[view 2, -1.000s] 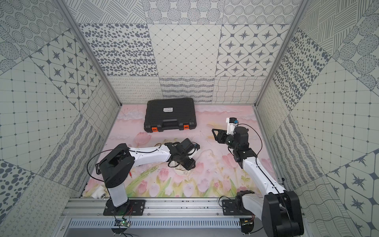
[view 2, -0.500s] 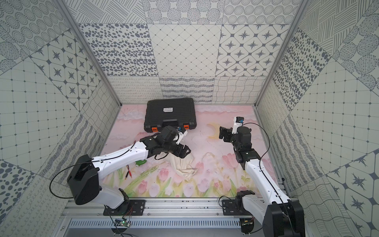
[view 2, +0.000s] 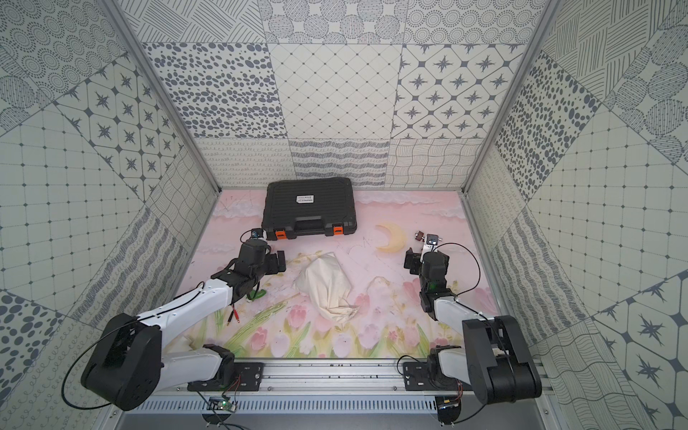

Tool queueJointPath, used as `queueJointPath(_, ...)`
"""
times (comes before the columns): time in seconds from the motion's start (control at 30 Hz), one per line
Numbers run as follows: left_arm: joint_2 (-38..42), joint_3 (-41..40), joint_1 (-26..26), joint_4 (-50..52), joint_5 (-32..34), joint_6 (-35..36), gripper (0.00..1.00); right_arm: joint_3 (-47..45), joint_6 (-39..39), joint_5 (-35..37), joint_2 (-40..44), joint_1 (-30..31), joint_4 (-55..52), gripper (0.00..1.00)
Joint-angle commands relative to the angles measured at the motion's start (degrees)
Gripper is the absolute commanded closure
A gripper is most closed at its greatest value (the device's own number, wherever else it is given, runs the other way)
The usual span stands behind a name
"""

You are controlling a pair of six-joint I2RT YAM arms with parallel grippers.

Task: Close the soil bag
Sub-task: Reset both arms

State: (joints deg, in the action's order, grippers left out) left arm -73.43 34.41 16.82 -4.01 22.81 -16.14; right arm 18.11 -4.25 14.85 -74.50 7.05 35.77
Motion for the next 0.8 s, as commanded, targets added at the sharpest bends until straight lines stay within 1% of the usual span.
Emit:
queueJointPath(0.0,-1.69,-7.40,-3.49,-27.58,7.83,8.42,0.01,-1.42,3.41,1.12,-5.28,0.16,19.11,0.03)
queueJointPath(0.03,-2.36,-6.78,-3.85,-24.69,7.03,8.10,0.01,-1.53,3.49,0.43,-7.60,0.17,21.04,0.03)
queueJointPath(0.1,-5.05,-7.91,-4.68,-28.03,6.09,9.31,0.01,-2.48,3.77,-0.14,-15.21,0.08,29.80,0.03)
queueJointPath(0.13,-6.67,-9.08,-4.75,-31.69,5.16,10.31,0.01,-2.85,4.33,0.20,-18.13,0.10,34.69,0.03)
queueJointPath(0.17,-8.28,-9.95,-4.78,-35.17,4.64,12.56,0.01,-2.85,4.38,-0.38,-16.85,0.04,32.19,0.03)
queueJointPath(0.2,-8.34,-9.06,-4.54,-33.23,3.76,12.65,0.01,-1.73,3.97,-1.70,-14.40,-0.41,25.73,0.03)
queueJointPath(0.23,-8.69,-8.91,-4.85,-33.81,1.49,13.49,0.01,-0.22,3.66,-3.17,-14.21,-0.92,22.53,0.03)
queueJointPath(0.3,-8.81,-8.92,-5.15,-34.00,-1.18,14.85,0.01,2.79,3.83,-4.31,-16.09,-1.28,20.25,0.03)
queueJointPath(0.37,-8.38,-10.94,-5.38,-38.25,-4.24,17.06,0.01,4.75,2.25,-7.43,-14.66,-3.28,14.19,0.03)
queueJointPath(0.4,-8.37,-12.69,-5.47,-41.35,-4.93,17.79,0.01,4.65,1.86,-8.73,-14.89,-3.88,14.71,0.03)
queueJointPath(0.43,-10.09,-15.75,-6.17,-48.44,-7.19,18.23,0.01,4.36,1.75,-8.96,-15.37,-4.00,16.06,0.03)
queueJointPath(0.47,-13.74,-18.23,-7.40,-58.30,-9.18,18.61,0.01,4.29,1.72,-8.92,-15.29,-3.98,16.02,0.03)
queueJointPath(0.5,-17.16,-19.06,-8.25,-62.73,-10.84,18.43,0.01,4.43,1.75,-9.13,-15.21,-3.97,15.88,0.03)
queueJointPath(0.53,-19.47,-18.74,-8.71,-64.90,-12.57,19.54,0.01,4.39,1.74,-9.12,-15.28,-4.03,15.92,0.03)
queueJointPath(0.57,-18.78,-18.14,-8.95,-60.91,-12.88,18.72,0.01,4.41,1.74,-9.06,-15.24,-3.99,15.99,0.03)
queueJointPath(0.6,-16.46,-16.53,-9.51,-54.41,-14.56,17.19,0.01,4.33,1.72,-9.05,-15.24,-3.96,16.00,0.03)
queueJointPath(0.63,-16.91,-14.26,-10.95,-51.71,-17.15,16.60,0.01,4.32,1.70,-9.01,-15.24,-4.05,16.00,0.03)
queueJointPath(0.67,-17.65,-12.27,-12.55,-48.34,-18.42,15.47,0.01,4.29,1.75,-9.05,-15.24,-4.00,16.03,0.03)
queueJointPath(0.7,-16.46,-10.74,-15.01,-43.82,-22.04,12.70,0.01,4.30,1.78,-8.95,-15.28,-4.00,16.01,0.03)
queueJointPath(0.73,-16.89,-11.09,-15.98,-46.07,-22.63,12.44,0.01,4.30,1.92,-8.96,-15.25,-3.95,16.08,0.03)
queueJointPath(0.77,-17.53,-11.60,-15.79,-47.31,-22.03,13.07,0.01,4.38,1.98,-9.07,-15.29,-3.97,16.02,0.03)
